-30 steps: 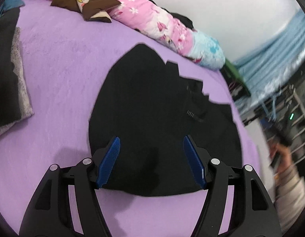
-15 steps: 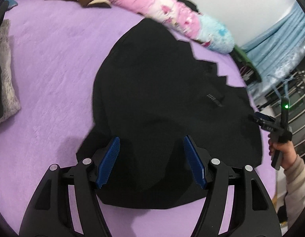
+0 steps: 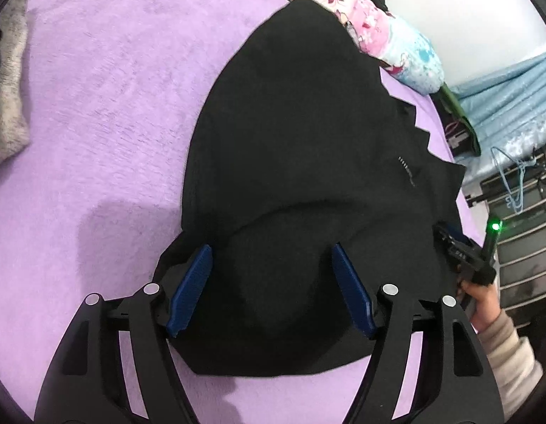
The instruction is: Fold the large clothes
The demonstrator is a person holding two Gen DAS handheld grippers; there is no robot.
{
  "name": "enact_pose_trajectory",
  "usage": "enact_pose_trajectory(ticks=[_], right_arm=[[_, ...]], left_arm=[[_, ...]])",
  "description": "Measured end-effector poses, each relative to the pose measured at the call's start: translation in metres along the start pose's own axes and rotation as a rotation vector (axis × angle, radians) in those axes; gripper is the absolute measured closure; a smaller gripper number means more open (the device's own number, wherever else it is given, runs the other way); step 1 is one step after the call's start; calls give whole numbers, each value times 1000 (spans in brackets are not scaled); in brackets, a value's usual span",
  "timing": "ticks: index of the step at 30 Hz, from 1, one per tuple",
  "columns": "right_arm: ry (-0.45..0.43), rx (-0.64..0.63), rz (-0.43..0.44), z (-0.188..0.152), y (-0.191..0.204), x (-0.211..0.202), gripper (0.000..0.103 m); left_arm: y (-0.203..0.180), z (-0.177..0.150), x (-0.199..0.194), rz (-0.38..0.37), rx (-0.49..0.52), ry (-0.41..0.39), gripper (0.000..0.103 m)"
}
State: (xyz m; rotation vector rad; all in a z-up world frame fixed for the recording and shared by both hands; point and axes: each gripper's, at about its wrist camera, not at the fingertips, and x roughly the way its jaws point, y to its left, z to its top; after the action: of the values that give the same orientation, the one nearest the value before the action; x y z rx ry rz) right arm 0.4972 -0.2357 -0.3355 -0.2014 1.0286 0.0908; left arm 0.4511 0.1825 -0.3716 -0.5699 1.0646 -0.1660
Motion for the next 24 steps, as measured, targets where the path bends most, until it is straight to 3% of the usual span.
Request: enact_pose_trajectory(ticks=[4, 11, 15, 18, 24], right_arm=[[-84, 21, 36, -5, -1, -41, 6], [-96, 90, 60, -21, -35, -67, 6], [-81, 151, 62, -31, -63, -66, 6], [-69, 184, 59, -34, -78, -59, 6], [-50, 187, 34, -38, -94, -52, 6]], left_arm=[[4, 4, -27, -90, -57, -22, 34], [22, 16, -45, -129, -86, -15, 30], [32, 27, -41, -93, -91, -4, 30], [29, 34, -47, 9, -22, -24, 30], [20, 43, -46, 56, 58, -40, 30]])
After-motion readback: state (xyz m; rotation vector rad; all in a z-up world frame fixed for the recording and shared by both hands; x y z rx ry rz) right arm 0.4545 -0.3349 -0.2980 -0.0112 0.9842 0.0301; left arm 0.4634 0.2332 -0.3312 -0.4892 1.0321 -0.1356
